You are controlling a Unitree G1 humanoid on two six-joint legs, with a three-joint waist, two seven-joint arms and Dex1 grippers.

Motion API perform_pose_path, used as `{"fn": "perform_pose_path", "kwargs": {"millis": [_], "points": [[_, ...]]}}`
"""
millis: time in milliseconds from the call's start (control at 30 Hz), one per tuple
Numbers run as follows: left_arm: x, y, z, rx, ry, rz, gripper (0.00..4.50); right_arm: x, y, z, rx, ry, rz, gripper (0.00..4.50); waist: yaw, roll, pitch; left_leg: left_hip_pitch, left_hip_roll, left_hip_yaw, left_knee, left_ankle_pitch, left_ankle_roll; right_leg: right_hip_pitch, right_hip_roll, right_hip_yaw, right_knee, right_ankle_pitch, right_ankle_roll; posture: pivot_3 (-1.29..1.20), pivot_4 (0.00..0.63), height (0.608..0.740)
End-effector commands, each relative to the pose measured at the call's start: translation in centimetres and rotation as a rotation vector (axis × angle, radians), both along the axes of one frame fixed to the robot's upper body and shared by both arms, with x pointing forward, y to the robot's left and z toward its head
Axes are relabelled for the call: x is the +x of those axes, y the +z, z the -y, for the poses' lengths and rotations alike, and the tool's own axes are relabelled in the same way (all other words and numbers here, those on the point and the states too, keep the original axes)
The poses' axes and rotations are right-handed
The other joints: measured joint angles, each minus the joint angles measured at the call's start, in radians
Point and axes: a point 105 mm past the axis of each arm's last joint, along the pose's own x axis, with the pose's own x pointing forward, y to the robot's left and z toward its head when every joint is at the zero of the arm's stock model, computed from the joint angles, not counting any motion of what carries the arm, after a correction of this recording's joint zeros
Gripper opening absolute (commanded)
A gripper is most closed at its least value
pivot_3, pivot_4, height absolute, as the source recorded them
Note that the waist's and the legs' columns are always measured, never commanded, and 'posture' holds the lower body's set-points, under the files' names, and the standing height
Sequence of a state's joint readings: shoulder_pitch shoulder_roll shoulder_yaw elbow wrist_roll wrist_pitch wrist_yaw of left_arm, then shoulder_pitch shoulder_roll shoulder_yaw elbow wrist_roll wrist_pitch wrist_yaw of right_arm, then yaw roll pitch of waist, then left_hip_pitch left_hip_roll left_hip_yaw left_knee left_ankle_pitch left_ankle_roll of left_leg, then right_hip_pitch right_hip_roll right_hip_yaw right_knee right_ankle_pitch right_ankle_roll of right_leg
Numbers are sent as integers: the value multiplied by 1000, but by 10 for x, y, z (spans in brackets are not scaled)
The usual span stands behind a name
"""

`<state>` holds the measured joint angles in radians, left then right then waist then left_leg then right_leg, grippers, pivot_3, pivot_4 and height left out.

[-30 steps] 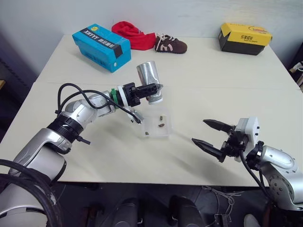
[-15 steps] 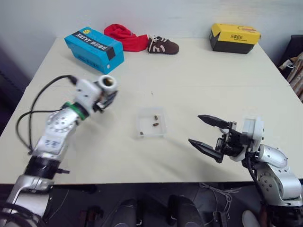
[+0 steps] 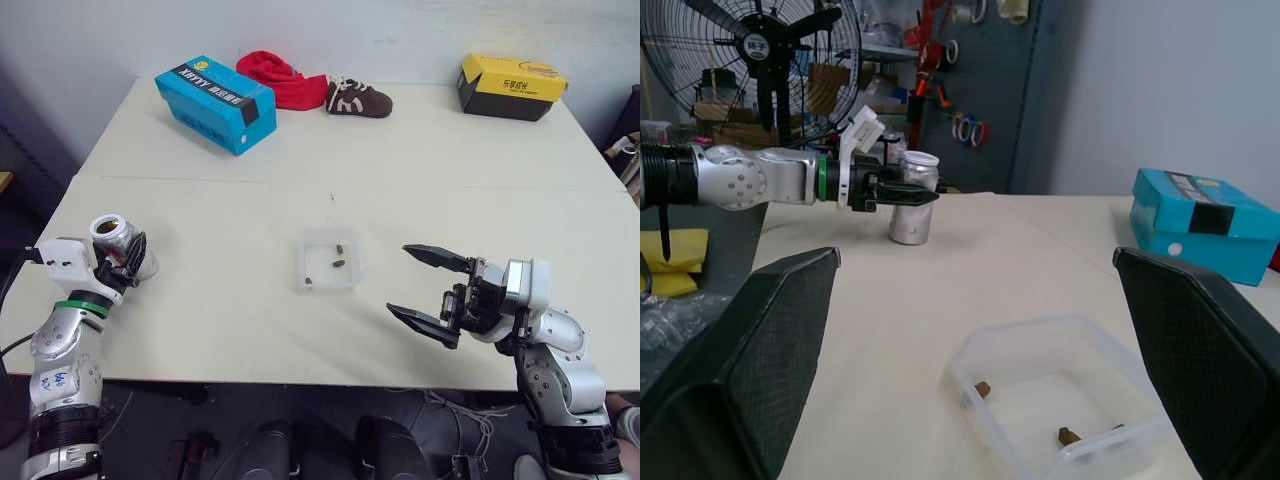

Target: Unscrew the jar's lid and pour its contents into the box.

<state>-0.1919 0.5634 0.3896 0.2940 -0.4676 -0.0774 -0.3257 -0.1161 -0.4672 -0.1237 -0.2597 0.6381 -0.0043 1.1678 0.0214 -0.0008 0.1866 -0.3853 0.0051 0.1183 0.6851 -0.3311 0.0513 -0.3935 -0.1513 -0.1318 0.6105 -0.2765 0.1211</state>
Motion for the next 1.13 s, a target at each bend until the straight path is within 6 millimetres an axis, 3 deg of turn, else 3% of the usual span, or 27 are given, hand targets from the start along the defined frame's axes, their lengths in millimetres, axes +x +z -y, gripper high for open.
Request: {"fn": "perform_pose_path", "kwargs": {"millis": [33, 67, 100, 233, 267, 367, 533, 700, 800, 933, 1133], "points": [[-5, -6, -6, -14, 29, 16, 2375, 0, 7, 0, 13, -3, 39, 4483, 0, 0, 0, 0, 0, 0, 0, 0, 0, 0, 0, 0, 0, 0, 0, 0, 150, 740], [-6, -9, -7, -12, 34, 15, 2375, 0, 7, 0, 11, -6, 38, 4483, -1, 0, 0, 0, 0, 0, 0, 0, 0, 0, 0, -1, 0, 0, 0, 0, 150, 740], [-8, -10, -9, -28, 45, 19, 3115, 1, 7, 0, 9, -13, 39, 4500, -2, 0, 0, 0, 0, 1, 0, 0, 0, 0, 0, -1, 0, 0, 0, 0, 150, 740], [-18, -5, -17, -22, 61, 36, 4341, 2, 7, 8, -3, -58, 44, 4500, -6, -1, -1, 0, 1, 1, -1, 2, 4, -1, 1, -1, 0, 0, 0, 0, 150, 740], [-20, -3, -18, -20, 60, 38, 4462, 2, 6, 10, -5, -66, 44, 4500, -7, -1, -1, 0, 2, 1, -1, 2, 4, -1, 1, -1, -1, 0, 0, 0, 150, 740], [-32, 0, -19, -2, 52, 37, 4462, -6, 2, 25, -20, -115, 18, 4500, -9, -1, -1, 0, 3, 1, -1, 1, 3, -1, 0, -1, -2, 0, 0, 0, 150, 740], [-67, -16, -23, 68, 61, -51, 4462, -21, -9, 57, -49, -259, -44, 4500, -10, -1, -1, 0, 4, 1, -2, -2, 2, 0, 0, 1, -6, 0, 0, 0, 150, 740], [-94, -20, -22, 194, 15, -139, 4462, -33, -13, 79, -87, -337, -68, 4500, -18, -2, -1, 0, 7, 2, -3, -7, -3, 0, 1, 2, -12, 0, -1, 0, 150, 740], [-116, -26, -7, 266, -148, -242, 4462, -44, -19, 95, -193, -338, -76, 4500, -21, -1, -2, 0, 9, 3, -3, -7, -3, 0, 0, 3, -15, -1, -1, 0, 150, 740], [-135, -15, 13, 413, -370, -335, 4462, -51, -18, 110, -284, -295, -104, 4500, -21, -1, -2, 0, 9, 3, -4, -9, -3, 0, 0, 5, -17, -2, -3, 0, 150, 740], [-145, -3, 11, 502, -460, -387, 4462, -53, -22, 133, -398, -234, -117, 4500, -21, 2, -3, 0, 10, 3, -4, -10, -1, 0, 0, 5, -18, -3, -7, 0, 150, 740]]}}
